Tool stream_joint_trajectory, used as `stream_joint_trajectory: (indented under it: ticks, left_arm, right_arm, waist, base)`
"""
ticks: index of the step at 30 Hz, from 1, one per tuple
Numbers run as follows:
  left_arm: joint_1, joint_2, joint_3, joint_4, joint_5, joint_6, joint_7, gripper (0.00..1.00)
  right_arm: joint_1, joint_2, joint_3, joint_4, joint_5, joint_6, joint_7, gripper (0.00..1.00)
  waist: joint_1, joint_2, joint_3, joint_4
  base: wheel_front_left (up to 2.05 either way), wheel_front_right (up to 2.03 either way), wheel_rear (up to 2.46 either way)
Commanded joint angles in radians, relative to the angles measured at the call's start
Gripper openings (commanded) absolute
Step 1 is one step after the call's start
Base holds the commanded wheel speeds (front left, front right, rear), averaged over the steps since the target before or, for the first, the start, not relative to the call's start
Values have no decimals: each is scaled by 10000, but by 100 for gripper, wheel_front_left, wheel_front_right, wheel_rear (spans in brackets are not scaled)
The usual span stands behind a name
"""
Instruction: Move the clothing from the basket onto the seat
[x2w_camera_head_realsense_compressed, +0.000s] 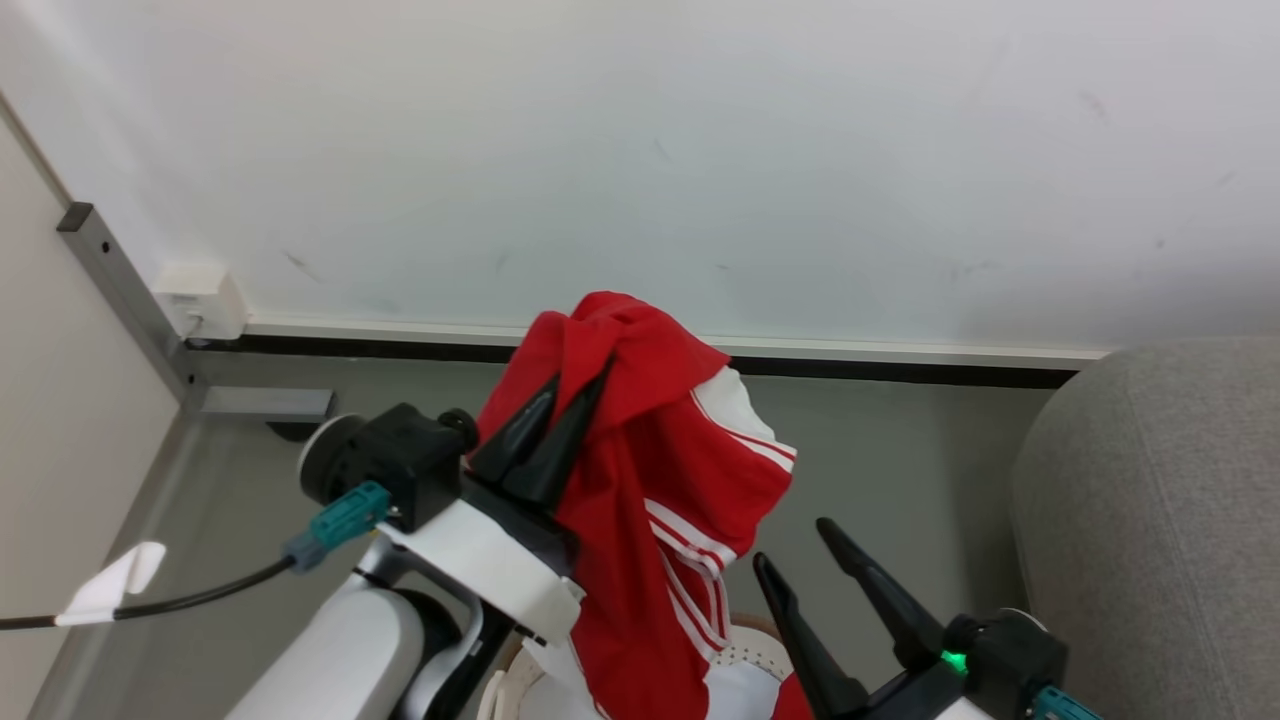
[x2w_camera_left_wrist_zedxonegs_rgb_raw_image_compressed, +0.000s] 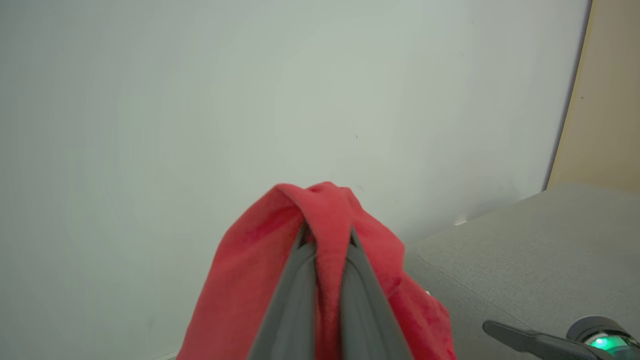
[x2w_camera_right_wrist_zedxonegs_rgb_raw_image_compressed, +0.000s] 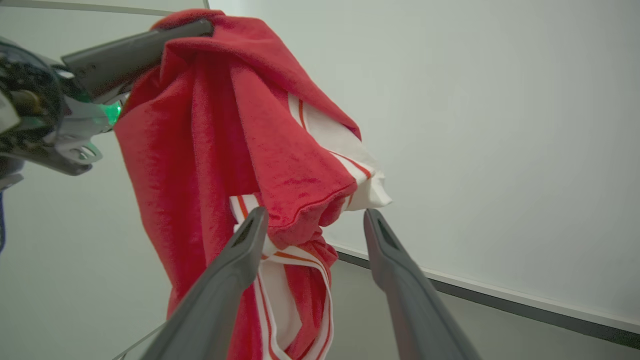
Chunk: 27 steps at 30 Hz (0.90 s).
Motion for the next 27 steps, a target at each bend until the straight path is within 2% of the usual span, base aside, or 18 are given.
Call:
stream_joint_trajectory:
  ticks: [1, 7, 15, 20, 26, 27]
  left_arm:
    - [-100, -54, -57, 47, -20, -32, -80, 0]
    - [-188, -403, -543, 229, 20, -240, -106, 0]
    - [-213, -810, -1207, 312, 154, -413, -46, 0]
    - [-99, -920, -1610, 310, 227, -528, 77, 0]
    - [106, -930, -1921, 366, 244, -539, 227, 0]
    - [132, -930, -1943, 364, 229, -537, 247, 0]
  right_arm:
    - [-229, -85, 282, 149, 308, -23, 14, 100]
    - [-966, -136, 1292, 1125, 1230, -21, 170, 100]
    - [-1790, 128, 1862, 2729, 1733, -23, 87, 100]
    - [-2210, 260, 1948, 3471, 1615, -21, -14, 100]
    - [-2323, 421, 1846, 3805, 1347, -21, -78, 100]
    - [-2329, 434, 1878, 3798, 1325, -21, -82, 38]
  waist:
    - [-1, -1, 4, 112]
    - [-1, -1, -24, 483]
    - [-1, -1, -263, 1091]
    - [-1, -1, -475, 1517]
    - [-1, -1, -686, 1852]
    - [-1, -1, -707, 1885]
  base:
    - [0, 0, 0]
    - [0, 0, 0]
    - [0, 0, 0]
    - [0, 0, 0]
    - [0, 0, 0]
    - [0, 0, 0]
